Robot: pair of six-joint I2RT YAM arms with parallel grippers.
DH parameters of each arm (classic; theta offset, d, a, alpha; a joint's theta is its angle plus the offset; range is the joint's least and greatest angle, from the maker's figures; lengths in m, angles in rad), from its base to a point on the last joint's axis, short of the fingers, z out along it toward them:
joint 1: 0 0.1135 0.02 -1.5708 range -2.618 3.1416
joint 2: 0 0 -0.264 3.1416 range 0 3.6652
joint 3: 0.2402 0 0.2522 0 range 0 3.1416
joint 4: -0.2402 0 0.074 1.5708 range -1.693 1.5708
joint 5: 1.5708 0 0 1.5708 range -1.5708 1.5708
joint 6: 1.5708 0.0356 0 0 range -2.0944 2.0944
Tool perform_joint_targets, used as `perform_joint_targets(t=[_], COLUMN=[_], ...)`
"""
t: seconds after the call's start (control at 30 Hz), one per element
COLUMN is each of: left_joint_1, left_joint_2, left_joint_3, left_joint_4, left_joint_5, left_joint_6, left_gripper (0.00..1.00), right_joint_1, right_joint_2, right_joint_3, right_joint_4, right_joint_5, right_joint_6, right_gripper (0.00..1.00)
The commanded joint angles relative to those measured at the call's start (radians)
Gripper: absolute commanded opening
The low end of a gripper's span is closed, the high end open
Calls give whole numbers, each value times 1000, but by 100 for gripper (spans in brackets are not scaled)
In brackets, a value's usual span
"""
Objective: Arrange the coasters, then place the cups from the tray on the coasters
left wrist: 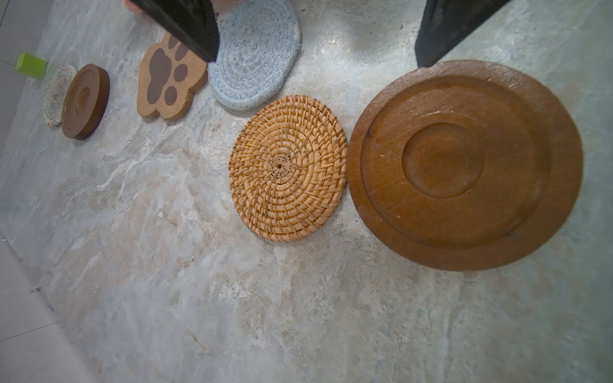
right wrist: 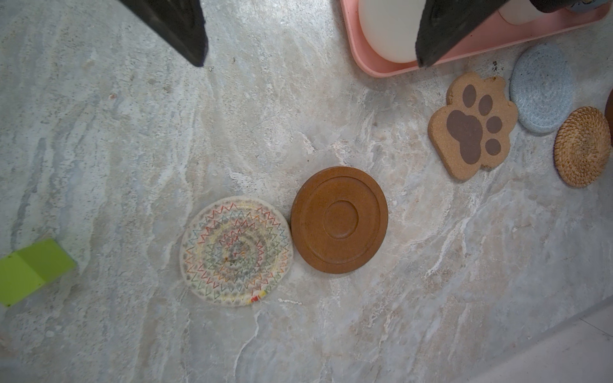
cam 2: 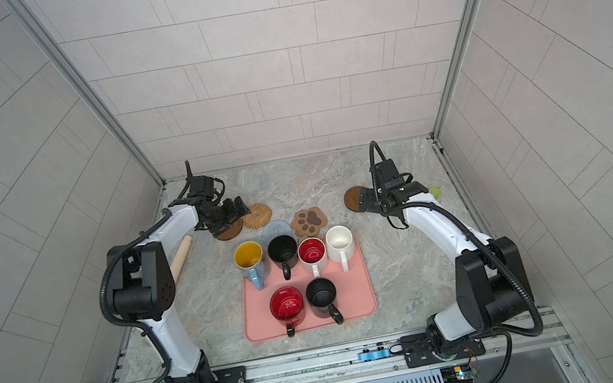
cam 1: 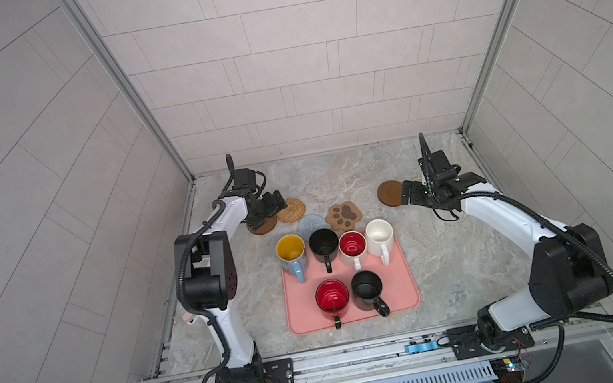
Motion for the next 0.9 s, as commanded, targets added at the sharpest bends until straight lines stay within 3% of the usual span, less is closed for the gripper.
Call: perform_joint_targets(t=[0.0,0.3,0.87], left_joint_1=[-5,-4,16], left_joint_2=[36,158,296], left_joint_3=[50,200,317], left_joint_4=[-28,-166,-231], left_joint_5=[-9,-100,-111], left_joint_6=[8,127,205], left_gripper=[100,100,97], right_joint_1=[6,15,17], right_joint_2=[12,18,-9], right_joint_3=[7,11,-24], right_joint_4=[-8,-27,-42], right_joint_5=[0,-9,-23], right_joint_6=[33,53,60], right_gripper=[100,100,100])
